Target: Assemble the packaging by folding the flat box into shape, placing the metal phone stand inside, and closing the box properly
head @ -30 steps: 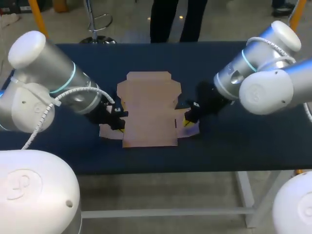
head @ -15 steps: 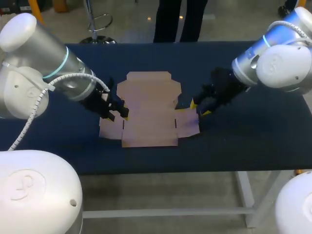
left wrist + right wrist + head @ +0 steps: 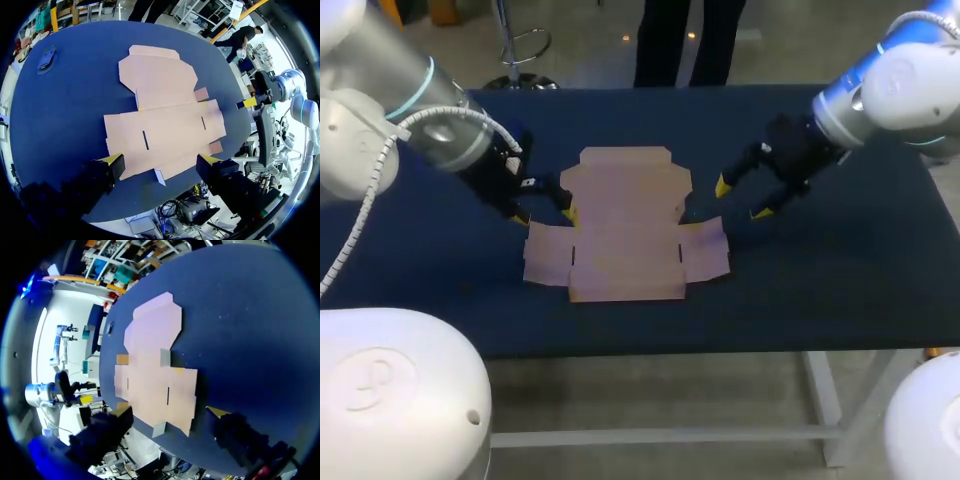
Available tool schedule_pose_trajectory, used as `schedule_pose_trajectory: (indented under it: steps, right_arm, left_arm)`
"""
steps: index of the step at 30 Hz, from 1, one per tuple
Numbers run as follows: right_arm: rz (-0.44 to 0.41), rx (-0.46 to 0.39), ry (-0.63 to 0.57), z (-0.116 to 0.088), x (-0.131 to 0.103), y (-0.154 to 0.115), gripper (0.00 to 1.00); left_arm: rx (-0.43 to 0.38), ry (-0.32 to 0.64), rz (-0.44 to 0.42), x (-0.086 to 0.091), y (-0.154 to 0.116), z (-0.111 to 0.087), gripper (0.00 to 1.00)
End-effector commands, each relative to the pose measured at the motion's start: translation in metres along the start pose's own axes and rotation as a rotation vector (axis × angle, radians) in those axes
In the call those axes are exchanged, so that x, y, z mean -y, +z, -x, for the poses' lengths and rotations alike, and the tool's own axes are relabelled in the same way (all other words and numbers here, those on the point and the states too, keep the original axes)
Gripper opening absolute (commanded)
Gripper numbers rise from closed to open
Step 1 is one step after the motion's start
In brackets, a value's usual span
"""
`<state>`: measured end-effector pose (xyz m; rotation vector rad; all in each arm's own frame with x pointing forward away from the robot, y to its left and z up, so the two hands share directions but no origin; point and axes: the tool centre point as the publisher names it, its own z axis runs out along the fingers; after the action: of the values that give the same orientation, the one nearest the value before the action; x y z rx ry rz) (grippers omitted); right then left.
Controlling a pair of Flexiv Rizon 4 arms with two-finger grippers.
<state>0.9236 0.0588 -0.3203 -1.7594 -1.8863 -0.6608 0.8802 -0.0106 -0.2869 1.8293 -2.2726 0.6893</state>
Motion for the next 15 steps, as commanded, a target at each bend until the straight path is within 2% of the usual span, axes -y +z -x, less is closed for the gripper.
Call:
schedule_pose_trajectory:
  steps: [1, 10, 15]
  right_arm:
    - [-0.06, -0.006, -0.001, 0.0012, -0.0034, -0.0022, 1.0]
    - [-0.06, -0.006, -0.001, 0.0012, -0.0034, -0.0022, 1.0]
    - [-0.06, -0.006, -0.001, 0.0012, -0.0034, -0.0022, 1.0]
  left_arm:
    - [0.018, -0.001, 0.021, 0.0048, -0.0024, -0.0048, 1.0]
    - [0.018, -0.001, 0.021, 0.0048, -0.0024, -0.0048, 1.0]
    - [-0.045, 0.024, -0.001, 0.0144, -0.005, -0.0016, 1.0]
